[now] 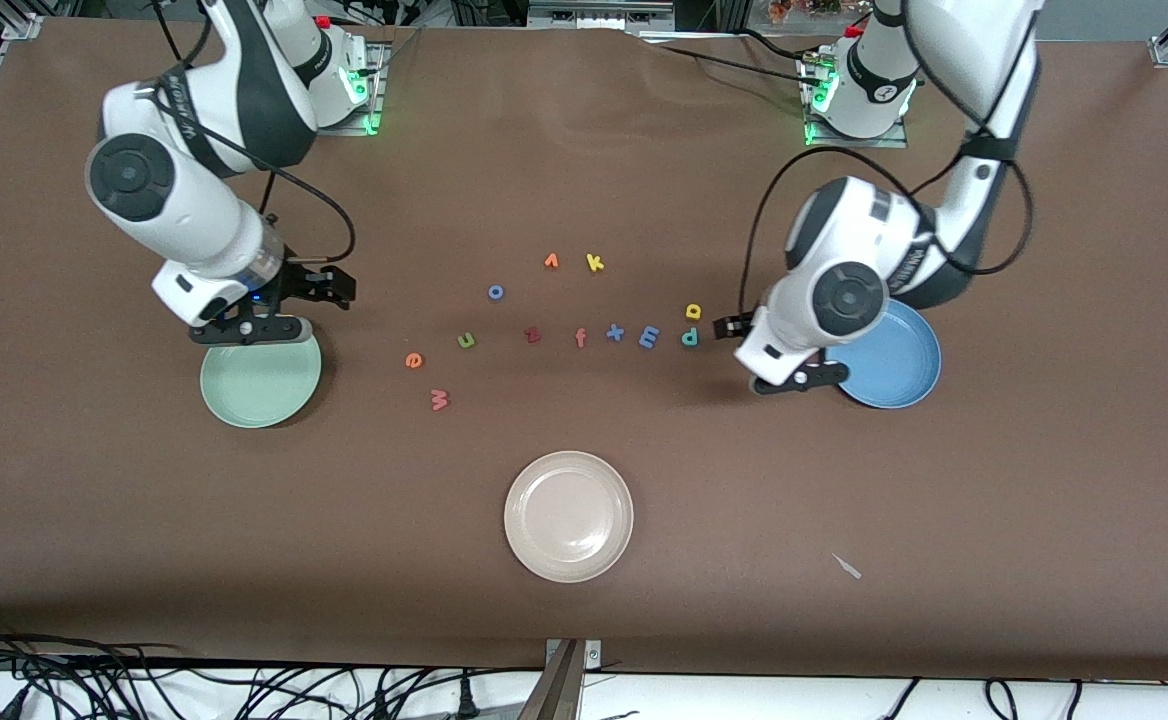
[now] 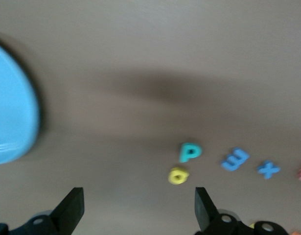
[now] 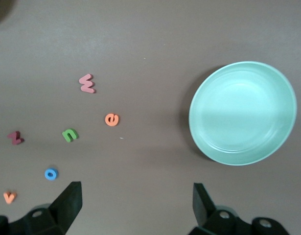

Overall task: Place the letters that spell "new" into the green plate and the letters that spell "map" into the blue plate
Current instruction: 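Move the right gripper toward the letters while the left gripper follows, then grasp the orange e with the right gripper while the left grasps yellow a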

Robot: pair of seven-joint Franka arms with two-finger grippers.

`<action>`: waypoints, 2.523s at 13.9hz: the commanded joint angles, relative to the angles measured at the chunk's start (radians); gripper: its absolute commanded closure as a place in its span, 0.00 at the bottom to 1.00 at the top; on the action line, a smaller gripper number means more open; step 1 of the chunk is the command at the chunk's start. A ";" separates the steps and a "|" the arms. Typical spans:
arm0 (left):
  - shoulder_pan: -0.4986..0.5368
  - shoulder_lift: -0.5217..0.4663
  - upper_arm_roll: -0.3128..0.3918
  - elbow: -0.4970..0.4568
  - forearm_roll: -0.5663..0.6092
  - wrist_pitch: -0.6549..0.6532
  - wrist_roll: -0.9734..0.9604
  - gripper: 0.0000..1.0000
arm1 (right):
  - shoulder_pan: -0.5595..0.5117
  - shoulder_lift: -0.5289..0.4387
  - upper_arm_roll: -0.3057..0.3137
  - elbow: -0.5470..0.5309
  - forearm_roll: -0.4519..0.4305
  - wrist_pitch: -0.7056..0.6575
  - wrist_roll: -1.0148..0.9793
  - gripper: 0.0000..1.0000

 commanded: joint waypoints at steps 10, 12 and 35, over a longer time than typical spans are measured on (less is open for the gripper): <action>-0.024 0.028 -0.097 -0.304 -0.034 0.465 -0.089 0.14 | 0.104 0.220 -0.004 -0.110 0.014 0.374 0.374 0.00; -0.026 0.039 -0.097 -0.307 -0.034 0.468 -0.097 0.18 | 0.104 0.237 -0.003 -0.144 0.012 0.424 0.395 0.00; -0.061 0.079 -0.096 -0.312 -0.028 0.497 -0.125 0.64 | 0.118 0.335 -0.006 -0.211 0.006 0.673 0.378 0.36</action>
